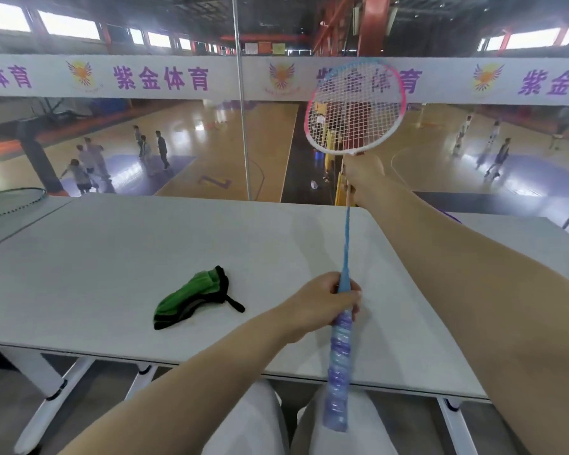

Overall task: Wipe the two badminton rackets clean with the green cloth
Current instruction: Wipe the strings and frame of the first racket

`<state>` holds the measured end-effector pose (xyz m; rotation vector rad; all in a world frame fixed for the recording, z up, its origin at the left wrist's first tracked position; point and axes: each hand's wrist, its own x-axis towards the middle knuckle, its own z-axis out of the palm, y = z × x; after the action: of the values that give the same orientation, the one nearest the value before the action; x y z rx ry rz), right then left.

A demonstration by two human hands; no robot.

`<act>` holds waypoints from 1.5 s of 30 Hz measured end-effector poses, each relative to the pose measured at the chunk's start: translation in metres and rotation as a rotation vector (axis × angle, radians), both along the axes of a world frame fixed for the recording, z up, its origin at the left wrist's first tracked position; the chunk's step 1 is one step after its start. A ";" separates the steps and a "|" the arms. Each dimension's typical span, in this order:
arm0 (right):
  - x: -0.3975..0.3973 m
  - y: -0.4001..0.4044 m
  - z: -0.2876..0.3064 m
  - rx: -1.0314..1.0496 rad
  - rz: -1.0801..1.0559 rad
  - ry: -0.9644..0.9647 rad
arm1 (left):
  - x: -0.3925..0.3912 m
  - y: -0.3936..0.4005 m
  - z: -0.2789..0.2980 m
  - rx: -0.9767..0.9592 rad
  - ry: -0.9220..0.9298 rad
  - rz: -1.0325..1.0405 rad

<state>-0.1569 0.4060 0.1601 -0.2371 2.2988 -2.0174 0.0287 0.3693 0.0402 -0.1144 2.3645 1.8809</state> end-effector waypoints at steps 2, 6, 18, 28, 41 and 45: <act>-0.003 0.009 -0.004 -0.027 -0.035 -0.039 | 0.004 -0.012 0.000 -0.063 0.004 0.027; -0.001 0.025 -0.009 -0.198 -0.124 -0.158 | 0.011 -0.040 0.005 -0.192 0.026 0.089; 0.000 0.024 -0.038 -0.340 -0.019 -0.465 | 0.003 -0.145 0.029 -1.189 0.334 0.374; -0.048 0.084 -0.047 0.312 -0.162 -0.034 | -0.002 -0.242 0.031 -1.339 0.262 0.320; -0.121 0.114 -0.102 0.420 -0.289 -0.049 | -0.067 -0.307 0.013 -1.270 0.225 0.148; -0.135 0.112 -0.108 0.388 -0.303 -0.159 | -0.086 -0.323 -0.006 -1.219 0.180 0.160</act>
<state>-0.2922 0.5184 0.0521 0.2996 2.6788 -1.5704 -0.0570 0.0460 0.0345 -0.2340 3.2981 0.2229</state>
